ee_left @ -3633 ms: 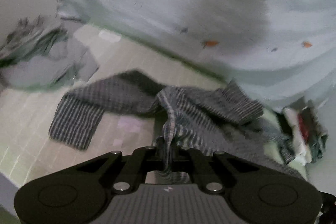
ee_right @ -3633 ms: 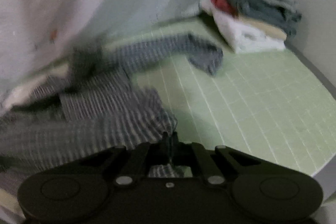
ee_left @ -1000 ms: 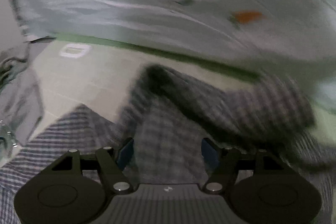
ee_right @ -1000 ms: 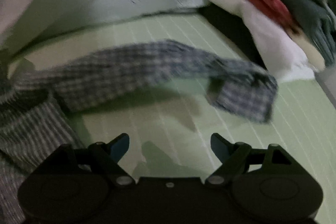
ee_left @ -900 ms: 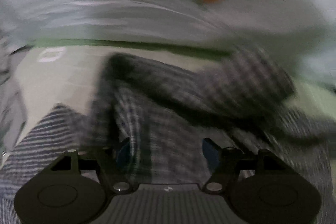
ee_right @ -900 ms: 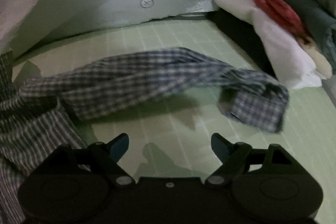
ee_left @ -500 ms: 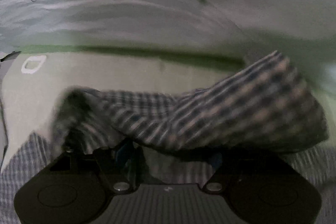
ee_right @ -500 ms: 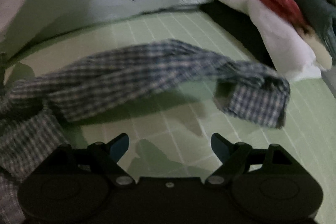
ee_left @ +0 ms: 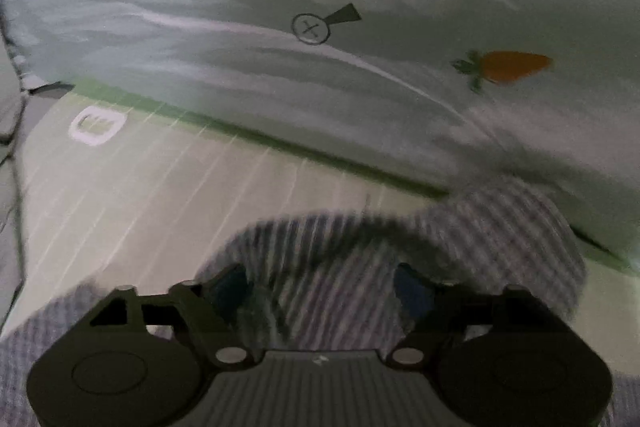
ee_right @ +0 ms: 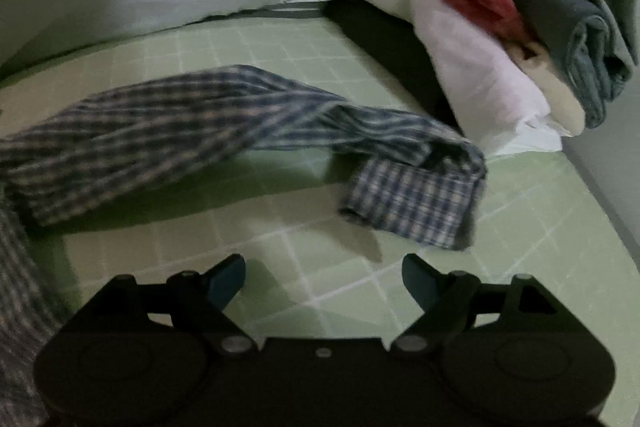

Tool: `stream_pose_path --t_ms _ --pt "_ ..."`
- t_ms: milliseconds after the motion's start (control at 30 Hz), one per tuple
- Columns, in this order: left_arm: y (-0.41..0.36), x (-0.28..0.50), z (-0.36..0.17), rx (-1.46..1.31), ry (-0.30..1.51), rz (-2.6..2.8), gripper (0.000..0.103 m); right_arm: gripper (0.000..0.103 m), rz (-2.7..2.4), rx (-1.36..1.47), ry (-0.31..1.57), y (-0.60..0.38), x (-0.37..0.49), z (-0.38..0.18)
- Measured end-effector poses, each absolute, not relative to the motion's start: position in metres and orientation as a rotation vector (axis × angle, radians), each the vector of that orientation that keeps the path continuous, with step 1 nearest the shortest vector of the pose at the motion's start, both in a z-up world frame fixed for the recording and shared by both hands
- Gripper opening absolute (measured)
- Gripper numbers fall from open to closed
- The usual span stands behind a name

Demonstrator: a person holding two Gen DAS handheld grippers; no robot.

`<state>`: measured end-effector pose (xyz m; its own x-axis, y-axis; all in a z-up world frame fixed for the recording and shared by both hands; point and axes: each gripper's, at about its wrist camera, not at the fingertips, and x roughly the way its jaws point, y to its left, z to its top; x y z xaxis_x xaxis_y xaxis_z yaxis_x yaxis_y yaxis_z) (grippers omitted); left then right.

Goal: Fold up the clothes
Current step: 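Grasp the checked sleeve cuff with the right gripper and lift it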

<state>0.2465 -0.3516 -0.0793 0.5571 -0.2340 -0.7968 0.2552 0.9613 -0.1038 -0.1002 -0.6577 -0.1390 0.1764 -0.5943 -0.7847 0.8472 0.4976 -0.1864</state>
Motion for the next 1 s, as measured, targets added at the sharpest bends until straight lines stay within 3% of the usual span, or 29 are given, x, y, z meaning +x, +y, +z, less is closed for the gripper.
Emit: stream_pose_path --t_ms 333,600,767,1000 --pt "-0.327 0.145 -0.097 0.098 1.052 -0.346 0.089 0.086 -1.124 0.439 0.764 -0.681 -0.134 -0.133" --pt "-0.32 0.085 -0.123 0.224 1.157 -0.376 0.09 0.085 -1.158 0.362 0.735 -0.705 -0.145 -0.14" --pt "-0.327 0.081 -0.129 0.261 1.161 -0.373 0.098 0.085 -1.211 0.351 0.685 -0.716 -0.16 -0.134" --pt "-0.329 0.08 -0.134 0.266 1.157 -0.372 0.103 0.086 -1.219 0.155 0.783 -0.723 -0.155 -0.143"
